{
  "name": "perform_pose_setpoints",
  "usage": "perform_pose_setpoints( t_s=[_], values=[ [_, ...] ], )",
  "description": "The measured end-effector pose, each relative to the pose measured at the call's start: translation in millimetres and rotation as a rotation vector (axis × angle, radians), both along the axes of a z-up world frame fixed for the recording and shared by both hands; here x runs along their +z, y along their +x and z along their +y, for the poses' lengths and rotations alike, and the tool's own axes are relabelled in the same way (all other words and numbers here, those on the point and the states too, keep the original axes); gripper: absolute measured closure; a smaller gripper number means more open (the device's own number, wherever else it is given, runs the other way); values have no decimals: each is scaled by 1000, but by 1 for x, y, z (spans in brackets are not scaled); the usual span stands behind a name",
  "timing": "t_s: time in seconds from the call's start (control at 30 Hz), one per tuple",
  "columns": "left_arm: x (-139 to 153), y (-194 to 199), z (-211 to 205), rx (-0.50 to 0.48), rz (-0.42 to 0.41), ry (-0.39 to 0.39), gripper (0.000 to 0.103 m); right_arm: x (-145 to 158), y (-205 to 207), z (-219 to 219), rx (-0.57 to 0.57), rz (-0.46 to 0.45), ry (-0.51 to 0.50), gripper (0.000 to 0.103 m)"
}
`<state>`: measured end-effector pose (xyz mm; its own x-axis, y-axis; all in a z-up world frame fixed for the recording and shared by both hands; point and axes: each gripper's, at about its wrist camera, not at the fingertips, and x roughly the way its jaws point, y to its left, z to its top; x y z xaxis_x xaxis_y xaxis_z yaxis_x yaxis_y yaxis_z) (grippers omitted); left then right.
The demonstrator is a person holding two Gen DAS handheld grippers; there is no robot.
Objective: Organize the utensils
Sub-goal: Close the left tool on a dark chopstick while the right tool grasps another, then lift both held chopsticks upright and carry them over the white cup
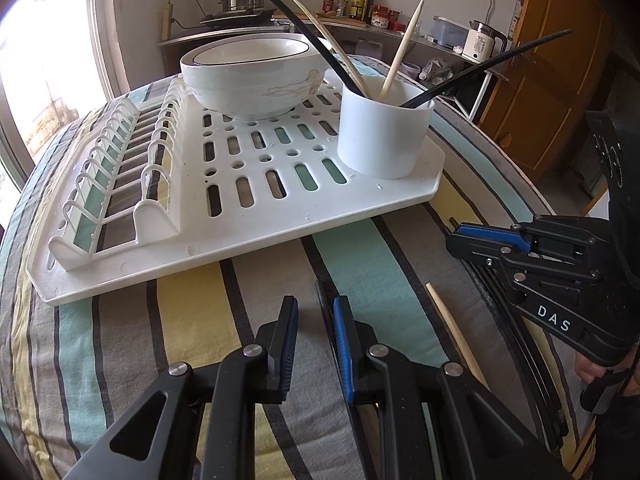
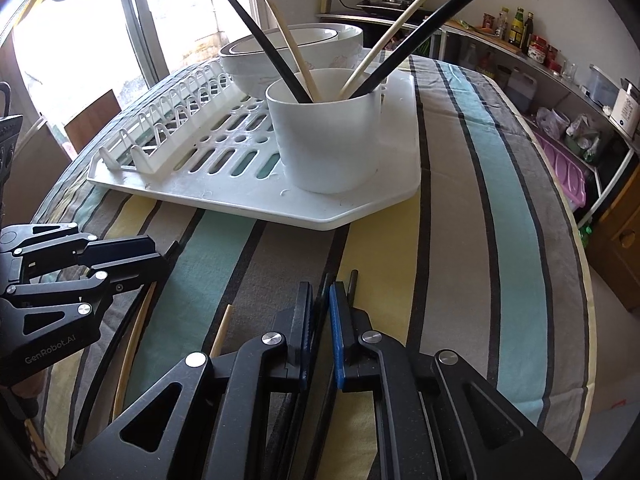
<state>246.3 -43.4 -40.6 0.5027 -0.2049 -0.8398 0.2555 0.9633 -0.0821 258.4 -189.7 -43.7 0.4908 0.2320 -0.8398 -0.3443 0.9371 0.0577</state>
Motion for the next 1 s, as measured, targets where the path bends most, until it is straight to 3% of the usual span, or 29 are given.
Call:
perform_pose_setpoints(
  t_s=[0.17, 0.23, 0.53, 1.0],
  values=[
    [0, 3, -7, -16, -10, 48, 86, 0, 3, 4, 1, 2, -21, 98],
    [-1, 5, -7, -8, -19, 66, 97, 0, 3, 5, 2, 0, -20, 98],
    [5, 5, 2, 13, -41, 28, 98, 18, -6, 0, -3, -52, 21, 98],
    [89, -19, 27, 47, -218, -60, 99, 109, -39, -14, -20, -293, 123, 99]
  ],
)
